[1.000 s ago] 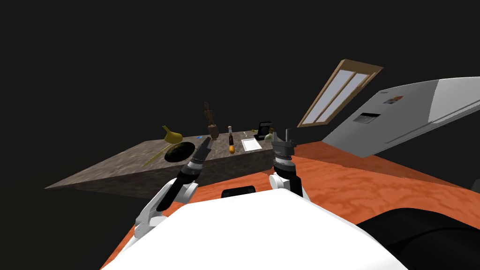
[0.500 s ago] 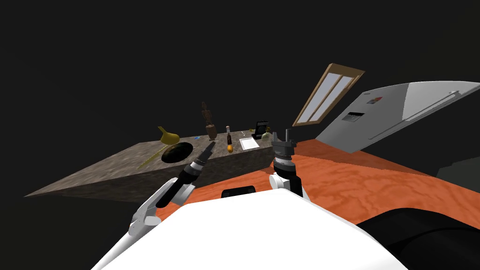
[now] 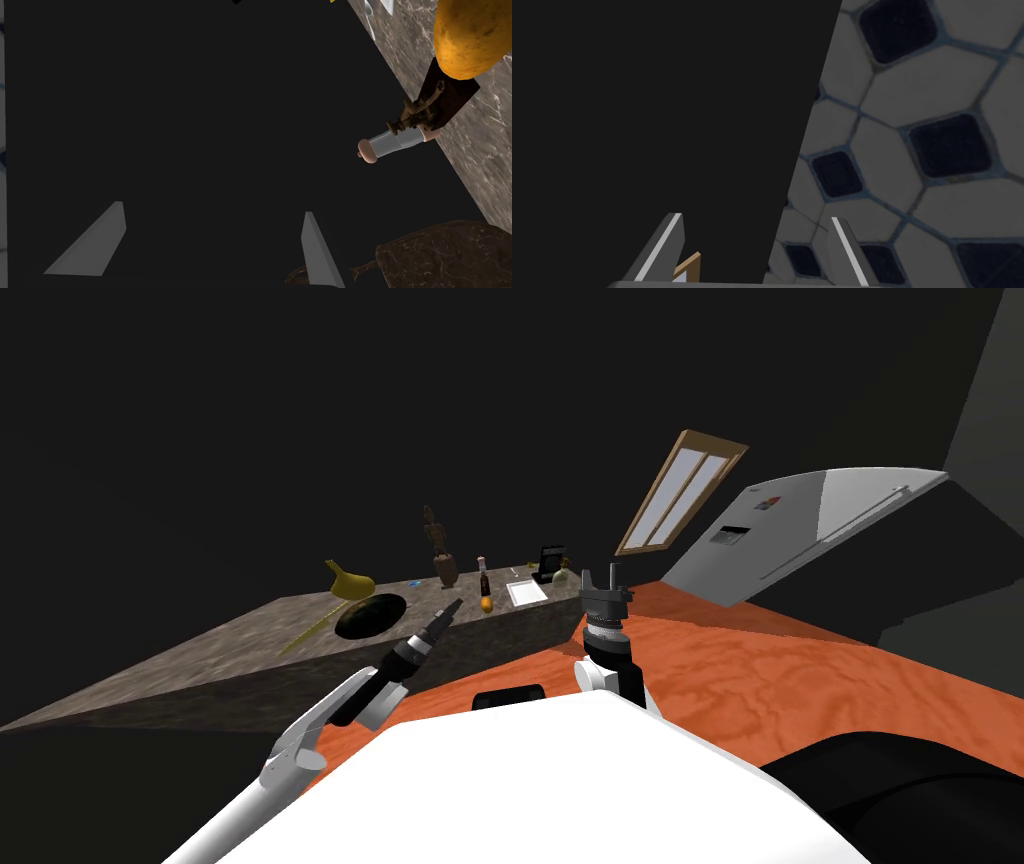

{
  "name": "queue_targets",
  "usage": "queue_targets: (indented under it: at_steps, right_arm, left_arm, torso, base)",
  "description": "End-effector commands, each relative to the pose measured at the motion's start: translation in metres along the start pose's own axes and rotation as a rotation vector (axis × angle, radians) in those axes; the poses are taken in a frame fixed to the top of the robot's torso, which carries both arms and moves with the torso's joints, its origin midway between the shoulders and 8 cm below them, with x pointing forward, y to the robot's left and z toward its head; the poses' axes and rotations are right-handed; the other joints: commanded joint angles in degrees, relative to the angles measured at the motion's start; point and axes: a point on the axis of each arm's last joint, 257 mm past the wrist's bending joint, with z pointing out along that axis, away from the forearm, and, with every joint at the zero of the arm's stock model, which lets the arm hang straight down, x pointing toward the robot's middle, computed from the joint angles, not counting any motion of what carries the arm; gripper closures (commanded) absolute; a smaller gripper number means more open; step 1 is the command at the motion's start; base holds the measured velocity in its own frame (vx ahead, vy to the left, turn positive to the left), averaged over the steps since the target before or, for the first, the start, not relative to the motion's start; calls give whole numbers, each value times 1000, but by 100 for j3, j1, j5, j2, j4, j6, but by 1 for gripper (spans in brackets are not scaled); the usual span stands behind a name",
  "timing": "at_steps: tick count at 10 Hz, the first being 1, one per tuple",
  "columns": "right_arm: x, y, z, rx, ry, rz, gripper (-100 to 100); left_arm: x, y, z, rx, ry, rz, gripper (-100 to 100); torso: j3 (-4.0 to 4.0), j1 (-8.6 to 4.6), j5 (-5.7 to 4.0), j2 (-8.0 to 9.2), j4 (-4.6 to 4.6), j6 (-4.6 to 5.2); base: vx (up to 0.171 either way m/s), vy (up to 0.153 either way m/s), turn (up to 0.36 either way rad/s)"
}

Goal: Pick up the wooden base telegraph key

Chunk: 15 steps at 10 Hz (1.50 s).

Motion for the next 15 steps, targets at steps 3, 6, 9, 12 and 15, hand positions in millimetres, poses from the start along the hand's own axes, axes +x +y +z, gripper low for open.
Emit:
queue_targets:
  at_steps: [3, 6, 9, 12, 15]
  right_arm:
    - [0, 0, 0, 0, 0, 0, 0]
    - [0, 0, 0, 0, 0, 0, 0]
    - [0, 0, 0, 0, 0, 0, 0]
    - [0, 0, 0, 0, 0, 0, 0]
    - [0, 0, 0, 0, 0, 0, 0]
  left_arm:
    - [9, 54, -13, -153, 90, 31, -100]
    - [6, 83, -26, -236, 148, 77, -100]
    - [-3, 133, -50, -385, 206, 120, -100]
    - [-16, 158, -67, -467, 242, 167, -100]
    - [-41, 202, -98, -618, 269, 215, -100]
  torso:
    - [0, -1, 0, 0, 0, 0]
    - [-1, -5, -1, -2, 0, 3]
    - [-2, -4, -1, -4, -1, 0]
    - [-4, -12, -2, -7, -2, 1]
    - [-6, -14, -4, -10, -2, -2]
  base:
    - [-21, -15, -111]
    - [-16, -18, -98]
    - [-9, -26, -124]
    - [0, -36, -107]
    - [9, -51, -144]
